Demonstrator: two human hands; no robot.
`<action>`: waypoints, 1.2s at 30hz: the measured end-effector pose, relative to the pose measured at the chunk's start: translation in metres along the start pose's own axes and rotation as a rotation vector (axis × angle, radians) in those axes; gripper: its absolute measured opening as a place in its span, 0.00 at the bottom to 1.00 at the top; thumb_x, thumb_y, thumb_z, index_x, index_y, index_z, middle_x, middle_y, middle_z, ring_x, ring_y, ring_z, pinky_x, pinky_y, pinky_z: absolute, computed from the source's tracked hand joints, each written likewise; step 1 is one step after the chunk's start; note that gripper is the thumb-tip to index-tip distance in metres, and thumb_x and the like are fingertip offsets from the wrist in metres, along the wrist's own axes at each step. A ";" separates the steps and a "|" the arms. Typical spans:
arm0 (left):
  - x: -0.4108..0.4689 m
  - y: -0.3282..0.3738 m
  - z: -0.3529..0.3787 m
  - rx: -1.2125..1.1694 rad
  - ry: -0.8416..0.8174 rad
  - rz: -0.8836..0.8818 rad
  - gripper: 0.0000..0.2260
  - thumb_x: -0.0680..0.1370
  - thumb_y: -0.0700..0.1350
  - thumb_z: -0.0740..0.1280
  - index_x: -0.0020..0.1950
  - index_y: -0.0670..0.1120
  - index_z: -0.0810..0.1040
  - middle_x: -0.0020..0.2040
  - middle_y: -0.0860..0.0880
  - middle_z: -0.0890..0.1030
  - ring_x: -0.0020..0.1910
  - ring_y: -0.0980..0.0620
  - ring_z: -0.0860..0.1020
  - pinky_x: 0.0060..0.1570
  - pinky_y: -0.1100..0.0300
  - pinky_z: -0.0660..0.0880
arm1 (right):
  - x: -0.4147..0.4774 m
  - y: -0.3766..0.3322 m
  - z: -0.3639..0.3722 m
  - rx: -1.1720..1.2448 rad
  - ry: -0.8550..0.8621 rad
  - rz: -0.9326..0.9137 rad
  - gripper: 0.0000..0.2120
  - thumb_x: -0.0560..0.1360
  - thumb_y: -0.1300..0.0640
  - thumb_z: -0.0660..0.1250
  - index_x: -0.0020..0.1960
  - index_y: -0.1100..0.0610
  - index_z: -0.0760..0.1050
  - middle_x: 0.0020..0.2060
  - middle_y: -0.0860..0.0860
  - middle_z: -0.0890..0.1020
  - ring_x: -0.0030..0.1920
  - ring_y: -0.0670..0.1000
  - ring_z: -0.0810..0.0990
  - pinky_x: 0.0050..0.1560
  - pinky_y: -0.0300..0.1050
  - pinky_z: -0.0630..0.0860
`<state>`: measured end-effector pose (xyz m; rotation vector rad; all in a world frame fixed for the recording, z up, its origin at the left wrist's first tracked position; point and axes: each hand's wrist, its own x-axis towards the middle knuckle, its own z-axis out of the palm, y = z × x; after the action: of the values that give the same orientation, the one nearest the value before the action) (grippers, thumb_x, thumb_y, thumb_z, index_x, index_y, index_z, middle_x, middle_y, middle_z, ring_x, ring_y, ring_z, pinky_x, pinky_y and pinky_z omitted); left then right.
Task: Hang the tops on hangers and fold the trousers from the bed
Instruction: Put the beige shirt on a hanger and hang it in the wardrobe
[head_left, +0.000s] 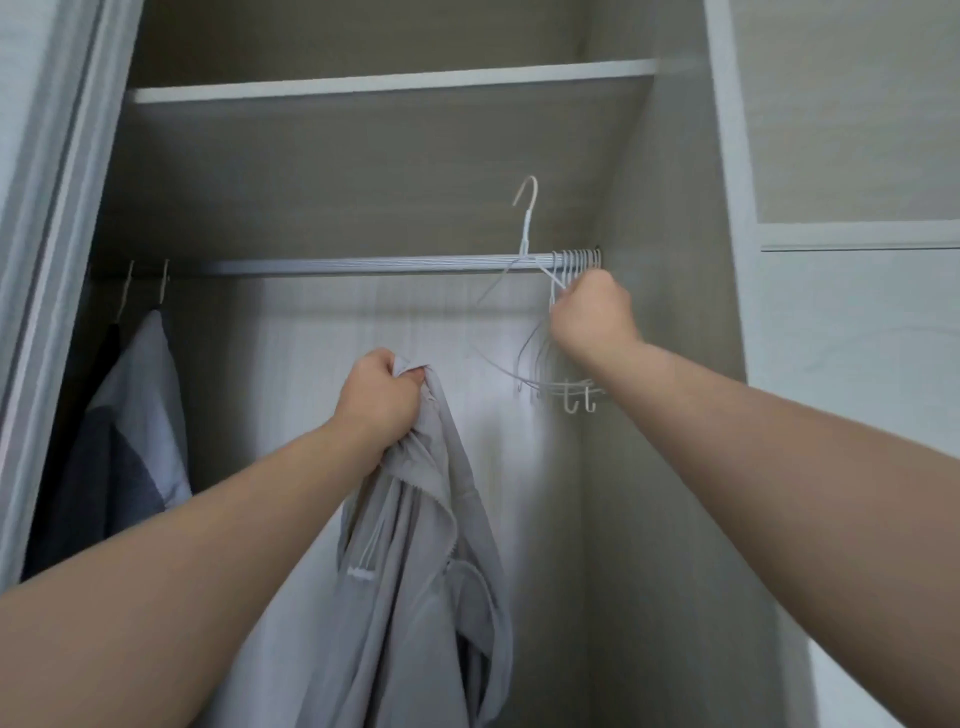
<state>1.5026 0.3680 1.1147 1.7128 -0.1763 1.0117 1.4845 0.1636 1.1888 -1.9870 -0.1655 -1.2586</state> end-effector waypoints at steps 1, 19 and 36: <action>-0.006 0.006 -0.002 0.000 0.015 0.008 0.12 0.81 0.45 0.66 0.38 0.47 0.70 0.37 0.46 0.76 0.39 0.46 0.76 0.41 0.55 0.72 | -0.014 -0.002 -0.008 0.055 -0.001 -0.008 0.12 0.81 0.61 0.60 0.61 0.64 0.76 0.60 0.63 0.79 0.61 0.62 0.78 0.55 0.46 0.73; -0.273 0.073 -0.030 -0.146 -0.004 -0.120 0.09 0.80 0.44 0.67 0.39 0.48 0.76 0.36 0.49 0.78 0.37 0.50 0.77 0.42 0.54 0.73 | -0.310 0.119 -0.290 0.718 -0.062 0.111 0.11 0.80 0.55 0.59 0.46 0.48 0.80 0.23 0.44 0.62 0.23 0.47 0.59 0.25 0.36 0.59; -0.485 0.096 0.005 0.128 -0.413 -0.328 0.09 0.81 0.45 0.65 0.48 0.39 0.74 0.42 0.44 0.76 0.40 0.48 0.74 0.43 0.53 0.70 | -0.480 0.221 -0.428 0.632 -0.437 0.627 0.12 0.80 0.55 0.63 0.47 0.55 0.85 0.26 0.49 0.58 0.25 0.49 0.55 0.28 0.36 0.54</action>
<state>1.1467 0.1536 0.8461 1.9759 -0.0908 0.4301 1.0401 -0.1404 0.7739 -1.5380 -0.1168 -0.3026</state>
